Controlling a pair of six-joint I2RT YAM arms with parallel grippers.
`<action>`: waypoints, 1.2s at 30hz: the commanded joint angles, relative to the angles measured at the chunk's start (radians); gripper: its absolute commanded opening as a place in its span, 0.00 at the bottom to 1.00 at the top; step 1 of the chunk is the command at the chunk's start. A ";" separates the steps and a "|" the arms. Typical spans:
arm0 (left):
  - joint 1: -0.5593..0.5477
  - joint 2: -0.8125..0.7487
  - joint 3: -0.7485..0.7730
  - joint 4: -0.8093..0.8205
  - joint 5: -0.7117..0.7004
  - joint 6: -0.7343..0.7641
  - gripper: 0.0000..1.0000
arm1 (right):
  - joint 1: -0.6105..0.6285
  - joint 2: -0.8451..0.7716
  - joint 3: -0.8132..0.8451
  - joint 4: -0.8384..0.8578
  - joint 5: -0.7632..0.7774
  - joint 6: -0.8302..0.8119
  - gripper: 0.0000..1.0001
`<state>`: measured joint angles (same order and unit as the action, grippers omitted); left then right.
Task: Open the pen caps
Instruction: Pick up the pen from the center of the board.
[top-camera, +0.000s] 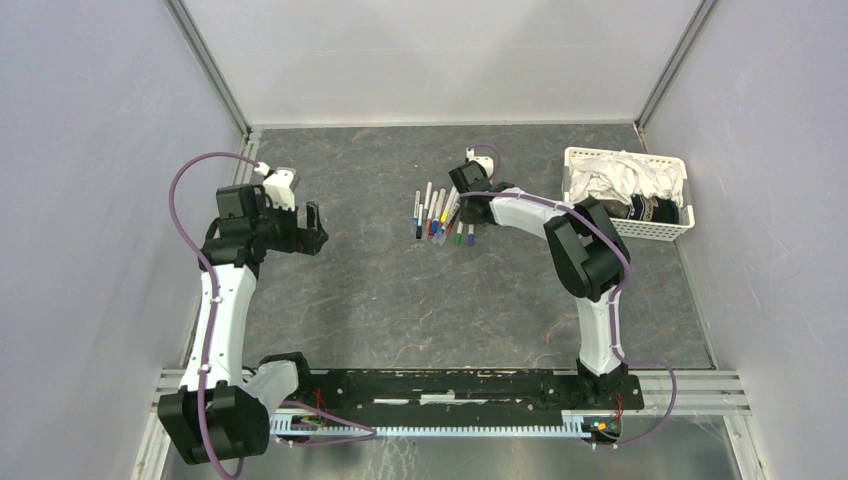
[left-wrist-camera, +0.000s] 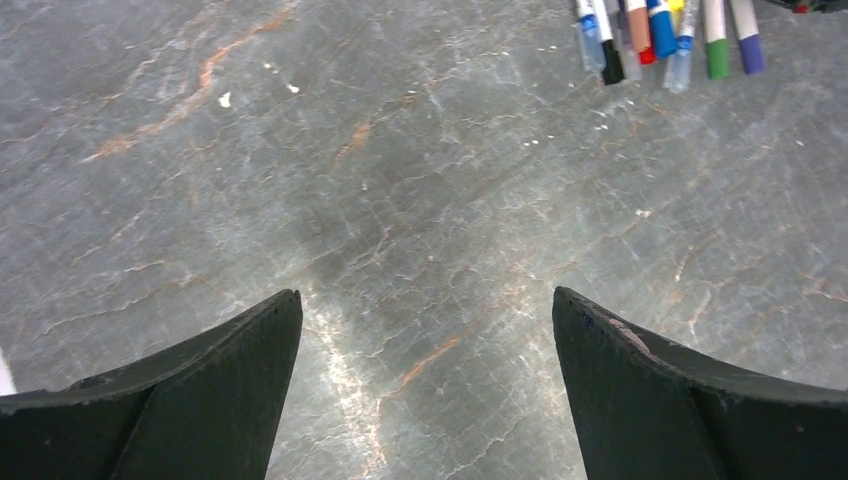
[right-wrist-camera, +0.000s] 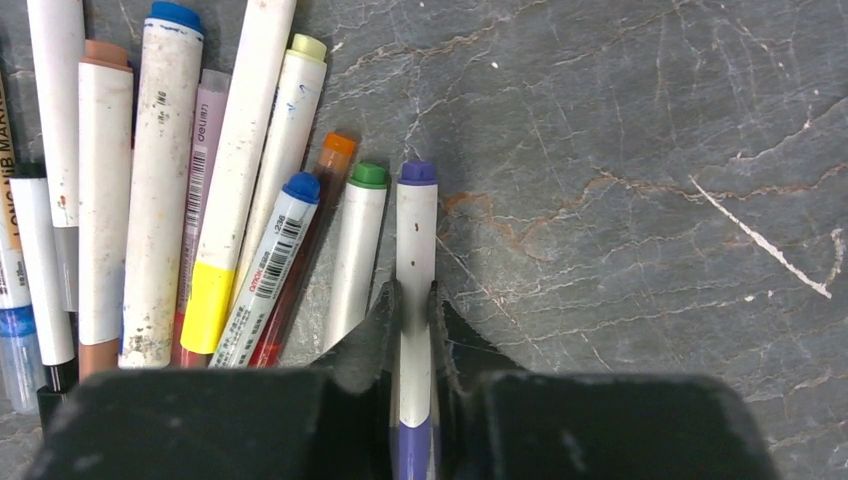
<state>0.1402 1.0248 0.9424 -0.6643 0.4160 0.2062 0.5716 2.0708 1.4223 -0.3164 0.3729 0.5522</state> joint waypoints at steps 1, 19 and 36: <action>0.003 -0.013 0.045 -0.024 0.141 0.038 1.00 | 0.003 -0.127 -0.092 0.016 0.037 0.038 0.00; -0.307 0.068 0.021 0.173 0.371 -0.158 1.00 | 0.333 -0.678 -0.505 0.639 0.036 0.372 0.00; -0.407 0.056 -0.031 0.223 0.575 -0.222 0.84 | 0.503 -0.605 -0.376 0.760 0.118 0.398 0.00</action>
<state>-0.2619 1.0851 0.9054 -0.4751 0.9421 0.0128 1.0485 1.4635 0.9985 0.3912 0.4477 0.9398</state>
